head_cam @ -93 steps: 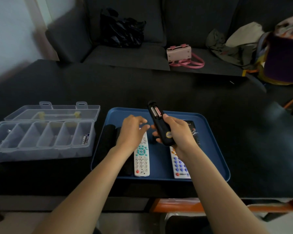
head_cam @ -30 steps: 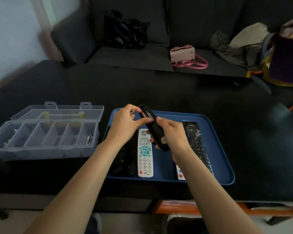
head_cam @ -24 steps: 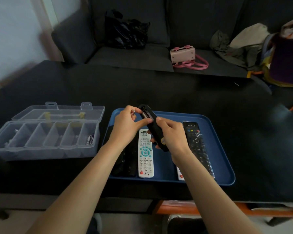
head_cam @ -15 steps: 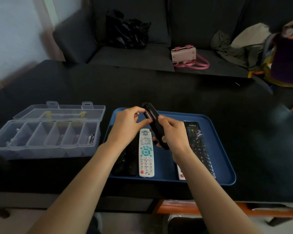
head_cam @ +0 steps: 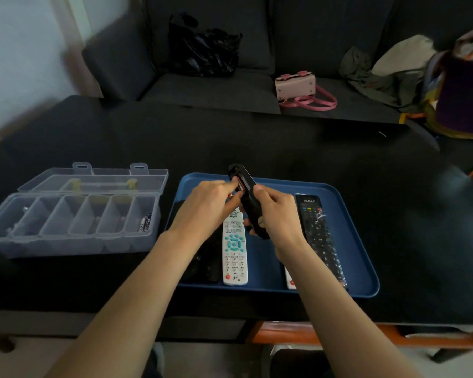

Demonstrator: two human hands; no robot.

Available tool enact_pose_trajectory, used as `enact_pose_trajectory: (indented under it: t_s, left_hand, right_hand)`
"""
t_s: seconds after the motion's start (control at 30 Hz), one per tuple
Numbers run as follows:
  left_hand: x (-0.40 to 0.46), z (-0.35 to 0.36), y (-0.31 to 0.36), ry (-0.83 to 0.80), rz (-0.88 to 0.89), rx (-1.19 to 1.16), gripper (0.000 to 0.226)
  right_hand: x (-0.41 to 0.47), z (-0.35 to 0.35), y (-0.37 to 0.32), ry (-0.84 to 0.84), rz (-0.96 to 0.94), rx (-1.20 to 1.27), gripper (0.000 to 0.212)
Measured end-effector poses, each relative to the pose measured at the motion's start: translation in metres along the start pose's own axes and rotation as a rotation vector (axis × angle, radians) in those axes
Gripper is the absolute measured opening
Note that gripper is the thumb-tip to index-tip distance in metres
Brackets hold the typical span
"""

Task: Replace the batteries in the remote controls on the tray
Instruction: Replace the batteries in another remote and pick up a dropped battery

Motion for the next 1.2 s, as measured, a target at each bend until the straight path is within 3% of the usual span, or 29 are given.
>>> enact_pose_trajectory:
  t_s: [0.77,0.87,1.03,1.2]
  left_hand:
    - [-0.002,0.006,0.006,0.054,0.025,0.001,0.031]
    - [-0.001,-0.003,-0.003,0.157,-0.105,-0.171,0.027]
    - [-0.001,0.001,-0.022,0.155,-0.367,-0.323,0.027]
    - [0.000,0.007,-0.034,0.160,-0.385,-0.435,0.012]
  right_hand:
    - [0.001,-0.003,0.000,0.042,0.015,-0.009,0.027]
    - [-0.003,-0.003,-0.002,0.031,0.013,0.006,0.027]
    - [-0.006,-0.001,-0.003,0.001,0.000,-0.026,0.020]
    - [-0.008,0.001,-0.004,-0.010,-0.038,-0.074,0.018]
Point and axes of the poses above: each hand's wrist, its own x-axis towards the middle knuckle, its own z-axis out of the palm, y = z × x, the point moved 6 cm from there along x, towards the middle knuckle, and after that the axes turned 1 degree about z, right-handed, at the moved point
